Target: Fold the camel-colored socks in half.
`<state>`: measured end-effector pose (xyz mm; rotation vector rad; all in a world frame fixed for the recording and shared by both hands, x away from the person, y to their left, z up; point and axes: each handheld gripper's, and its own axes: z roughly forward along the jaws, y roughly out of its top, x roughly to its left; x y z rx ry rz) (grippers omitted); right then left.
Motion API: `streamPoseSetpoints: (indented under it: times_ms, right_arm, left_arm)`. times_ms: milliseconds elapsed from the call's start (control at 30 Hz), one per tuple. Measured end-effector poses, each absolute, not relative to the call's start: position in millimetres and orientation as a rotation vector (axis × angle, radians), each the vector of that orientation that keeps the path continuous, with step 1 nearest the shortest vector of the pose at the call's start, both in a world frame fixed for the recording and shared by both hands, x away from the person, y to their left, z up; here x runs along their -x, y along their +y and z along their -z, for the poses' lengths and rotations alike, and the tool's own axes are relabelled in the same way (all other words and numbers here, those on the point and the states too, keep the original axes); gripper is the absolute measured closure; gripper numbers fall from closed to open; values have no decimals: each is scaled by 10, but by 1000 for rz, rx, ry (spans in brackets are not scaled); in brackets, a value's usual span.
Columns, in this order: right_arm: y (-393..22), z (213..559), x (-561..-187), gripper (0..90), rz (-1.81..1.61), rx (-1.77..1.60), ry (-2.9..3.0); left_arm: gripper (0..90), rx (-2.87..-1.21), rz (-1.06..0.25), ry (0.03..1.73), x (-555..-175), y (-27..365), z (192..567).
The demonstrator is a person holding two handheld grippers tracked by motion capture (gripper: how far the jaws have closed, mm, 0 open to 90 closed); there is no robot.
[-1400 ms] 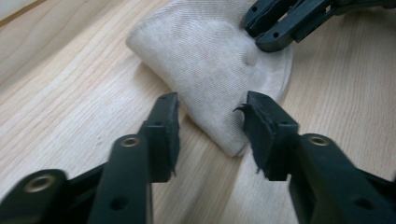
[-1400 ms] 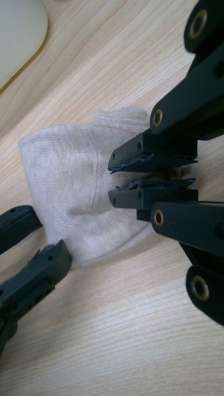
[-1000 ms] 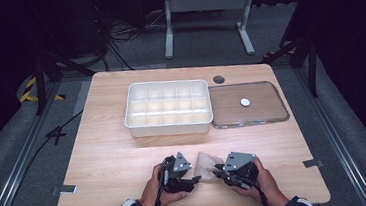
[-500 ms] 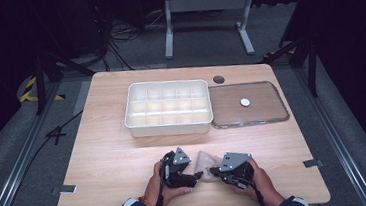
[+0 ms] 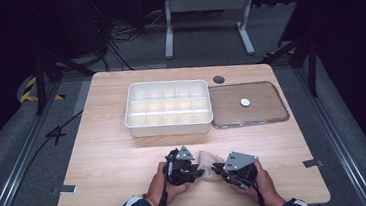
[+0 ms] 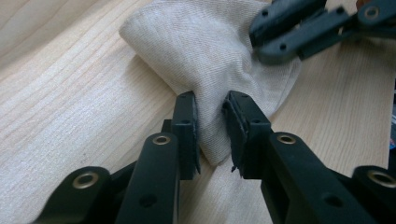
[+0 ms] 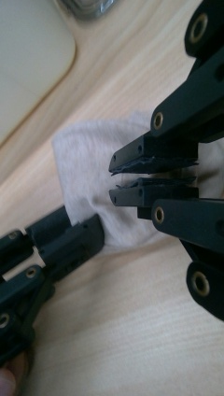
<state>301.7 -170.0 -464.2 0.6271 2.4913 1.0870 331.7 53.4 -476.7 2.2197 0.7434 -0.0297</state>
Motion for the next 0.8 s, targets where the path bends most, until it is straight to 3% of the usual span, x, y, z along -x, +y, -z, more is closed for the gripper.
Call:
streamPoseSetpoints:
  times_ms: [200, 800]
  right_arm:
    - [-1653, 4688, -3071, 832, -1040, -632, 2558]
    - [-1484, 4713, -3152, 850, -1071, -631, 2585]
  left_arm:
    - [800, -2198, -18, 739, -3253, 533, 4755]
    - [813, -2093, -73, 668, -3202, 600, 4596]
